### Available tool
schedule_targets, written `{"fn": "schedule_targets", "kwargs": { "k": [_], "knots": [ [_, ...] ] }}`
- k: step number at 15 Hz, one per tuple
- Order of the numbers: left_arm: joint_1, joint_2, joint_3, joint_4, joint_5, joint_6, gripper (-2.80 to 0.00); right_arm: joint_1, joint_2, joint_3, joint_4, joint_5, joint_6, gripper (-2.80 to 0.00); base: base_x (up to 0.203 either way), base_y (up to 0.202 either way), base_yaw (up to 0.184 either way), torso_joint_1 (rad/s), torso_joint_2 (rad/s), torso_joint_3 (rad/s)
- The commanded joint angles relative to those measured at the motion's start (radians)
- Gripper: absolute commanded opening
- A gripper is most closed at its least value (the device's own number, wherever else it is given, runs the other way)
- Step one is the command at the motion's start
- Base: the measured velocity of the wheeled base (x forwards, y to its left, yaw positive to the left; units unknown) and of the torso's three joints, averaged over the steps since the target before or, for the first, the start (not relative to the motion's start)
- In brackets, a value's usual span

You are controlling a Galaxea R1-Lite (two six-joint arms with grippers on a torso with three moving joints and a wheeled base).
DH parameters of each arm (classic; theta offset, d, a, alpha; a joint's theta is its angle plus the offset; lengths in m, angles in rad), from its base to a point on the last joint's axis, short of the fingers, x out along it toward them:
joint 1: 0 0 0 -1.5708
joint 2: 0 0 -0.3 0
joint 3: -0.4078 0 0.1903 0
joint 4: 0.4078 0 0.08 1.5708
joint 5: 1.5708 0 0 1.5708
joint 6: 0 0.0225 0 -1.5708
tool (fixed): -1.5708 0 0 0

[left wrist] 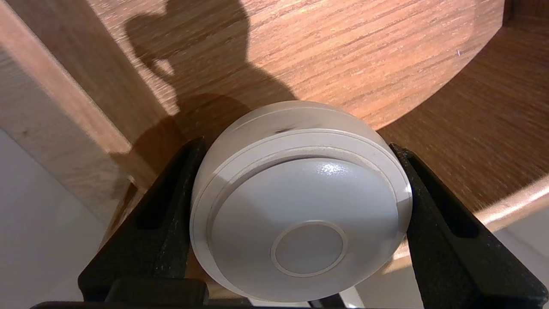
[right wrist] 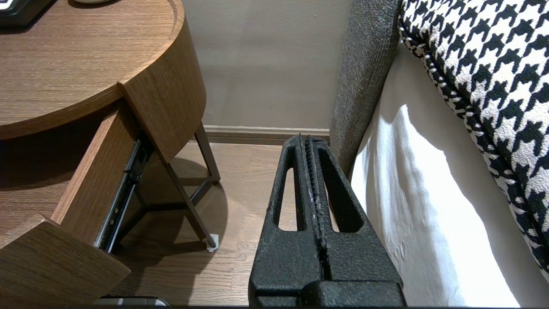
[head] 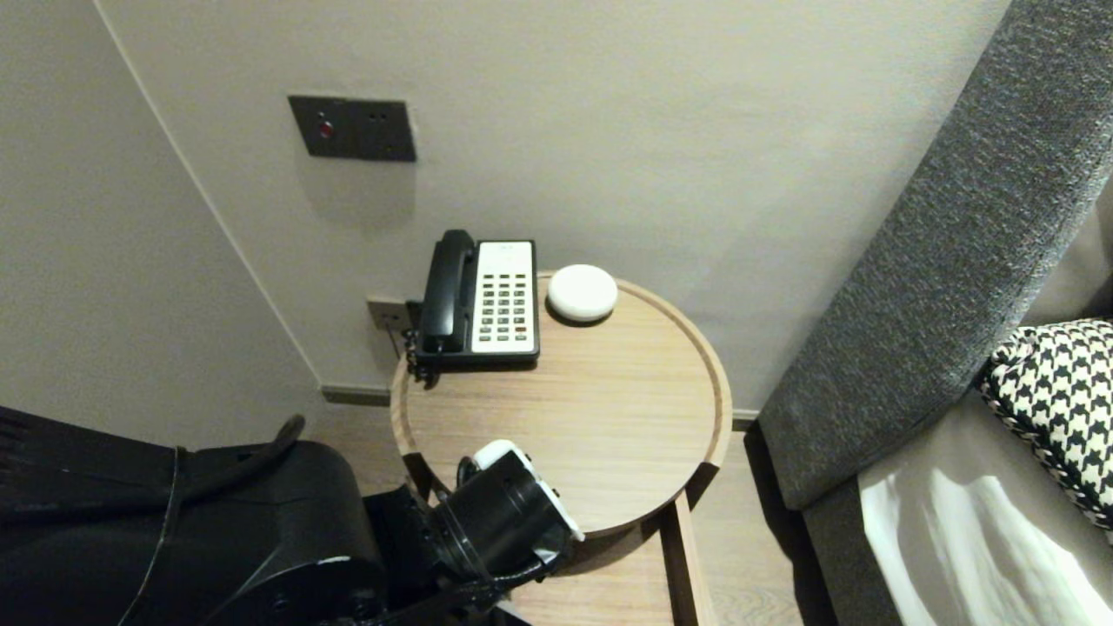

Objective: Put the remote controls on the table in the drawer one by one

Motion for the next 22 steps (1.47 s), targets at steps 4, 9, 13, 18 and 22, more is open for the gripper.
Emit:
{"fn": "schedule_targets", "kwargs": {
  "k": [4, 9, 13, 18, 22],
  "knots": [
    [0.001, 0.068, 0.011, -0.065, 0.001, -0.004, -2.8, 0.0, 0.001, 0.04, -0.001, 0.0, 0.001, -2.8, 0.0, 0.0, 0.0, 0.0, 0.0, 0.0],
    [0.001, 0.127, 0.032, -0.148, -0.001, -0.002, -2.8, 0.0, 0.001, 0.04, -0.001, 0.0, 0.001, -2.8, 0.0, 0.0, 0.0, 0.0, 0.0, 0.0],
    [0.001, 0.161, 0.063, -0.211, -0.004, -0.002, -2.8, 0.0, 0.001, 0.04, -0.001, 0.0, 0.001, -2.8, 0.0, 0.0, 0.0, 0.0, 0.0, 0.0],
    [0.001, 0.172, 0.09, -0.244, -0.007, -0.002, -2.8, 0.0, 0.001, 0.04, -0.001, 0.0, 0.001, -2.8, 0.0, 0.0, 0.0, 0.0, 0.0, 0.0],
    [0.001, 0.18, 0.104, -0.263, -0.009, -0.002, -2.8, 0.0, 0.001, 0.04, -0.001, 0.0, 0.001, -2.8, 0.0, 0.0, 0.0, 0.0, 0.0, 0.0]
  ]
}}
